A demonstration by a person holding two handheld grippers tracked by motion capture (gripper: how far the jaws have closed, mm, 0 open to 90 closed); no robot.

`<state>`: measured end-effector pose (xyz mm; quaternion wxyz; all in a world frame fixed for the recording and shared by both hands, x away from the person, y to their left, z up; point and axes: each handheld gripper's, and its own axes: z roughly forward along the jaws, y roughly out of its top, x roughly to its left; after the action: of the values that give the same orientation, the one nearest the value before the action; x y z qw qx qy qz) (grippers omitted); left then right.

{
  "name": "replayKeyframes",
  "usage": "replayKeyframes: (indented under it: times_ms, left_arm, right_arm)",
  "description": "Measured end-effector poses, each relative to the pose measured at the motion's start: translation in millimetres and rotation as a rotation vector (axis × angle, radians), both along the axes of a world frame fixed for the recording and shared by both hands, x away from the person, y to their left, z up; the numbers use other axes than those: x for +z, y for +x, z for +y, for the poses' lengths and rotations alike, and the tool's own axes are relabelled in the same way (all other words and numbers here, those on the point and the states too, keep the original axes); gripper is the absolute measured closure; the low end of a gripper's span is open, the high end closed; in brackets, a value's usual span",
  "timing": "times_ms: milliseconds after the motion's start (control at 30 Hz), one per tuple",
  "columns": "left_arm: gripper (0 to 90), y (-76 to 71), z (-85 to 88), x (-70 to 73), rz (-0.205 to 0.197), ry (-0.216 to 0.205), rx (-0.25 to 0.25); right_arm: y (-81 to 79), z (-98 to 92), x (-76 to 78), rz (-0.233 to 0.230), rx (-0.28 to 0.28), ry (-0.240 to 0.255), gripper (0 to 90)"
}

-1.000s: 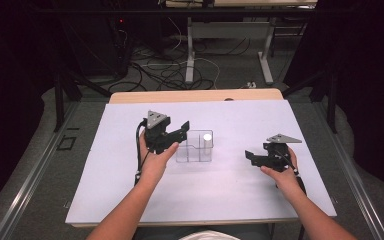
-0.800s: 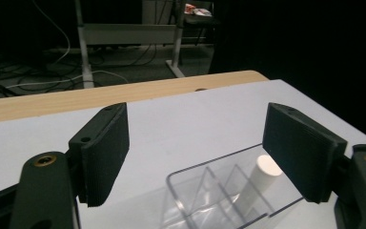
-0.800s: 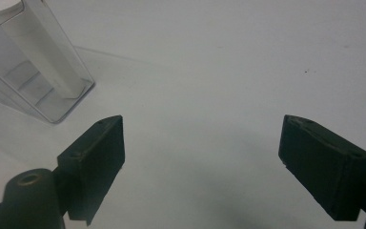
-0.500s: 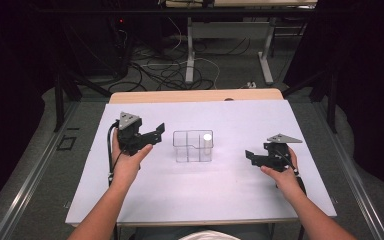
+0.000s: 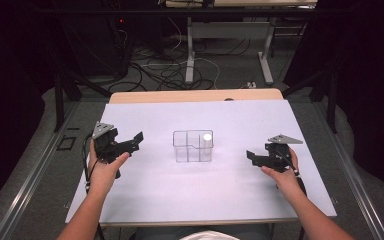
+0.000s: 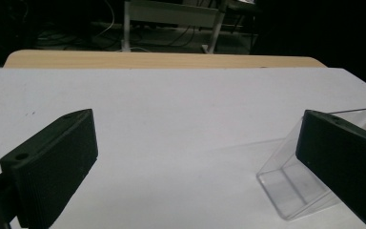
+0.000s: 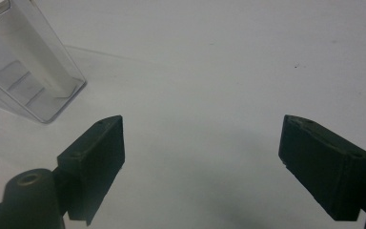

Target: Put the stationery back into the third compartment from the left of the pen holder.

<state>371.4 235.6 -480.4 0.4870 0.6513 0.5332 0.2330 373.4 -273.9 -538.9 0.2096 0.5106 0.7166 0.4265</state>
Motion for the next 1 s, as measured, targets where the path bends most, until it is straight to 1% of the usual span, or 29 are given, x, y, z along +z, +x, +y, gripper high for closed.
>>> replayKeyframes:
  times_ms: [67, 200, 300, 367, 433, 600, 667, 833, 1000]
  left_arm:
    - [0.1, -0.3, 5.1, -6.0, 0.012, -0.005, 0.011]
    - [0.1, -0.5, 10.5, -13.8, 0.031, 0.009, 0.022]
    - [0.1, -1.4, 12.8, -19.3, 0.041, 0.033, 0.009]
    - [0.1, -0.3, 13.9, -23.7, 0.041, 0.057, 0.005]
    - [0.1, 0.1, 14.7, -28.3, 0.047, 0.064, 0.010]
    - [0.1, -0.2, 12.9, -39.1, 0.067, 0.096, 0.018]
    - [0.1, -0.9, 11.3, -43.0, 0.078, 0.092, 0.021]
    - [0.1, 0.4, 8.0, -48.9, 0.100, 0.100, 0.024]
    - [0.1, 1.9, 8.7, -50.8, 0.103, 0.106, 0.026]
  right_arm:
    - [-0.4, 0.3, 0.1, -0.003, -0.002, -0.001, 15.0]
    - [-1.1, 0.6, 0.4, -0.004, -0.003, 0.002, 14.7]
    - [-1.3, 0.5, 0.0, -0.001, -0.006, 0.001, 14.6]
    - [-1.1, 0.1, -0.4, -0.001, -0.010, -0.001, 14.5]
    - [-1.6, 0.0, -0.5, 0.005, -0.015, 0.003, 14.5]
    - [-2.7, -1.4, -0.3, 0.003, -0.012, 0.002, 14.5]
    - [-3.4, -1.9, 0.5, 0.002, -0.013, 0.003, 14.5]
    - [-3.1, -1.9, 1.0, 0.001, -0.013, 0.009, 14.5]
    - [-2.5, -2.6, 0.3, 0.004, -0.012, 0.009, 14.5]
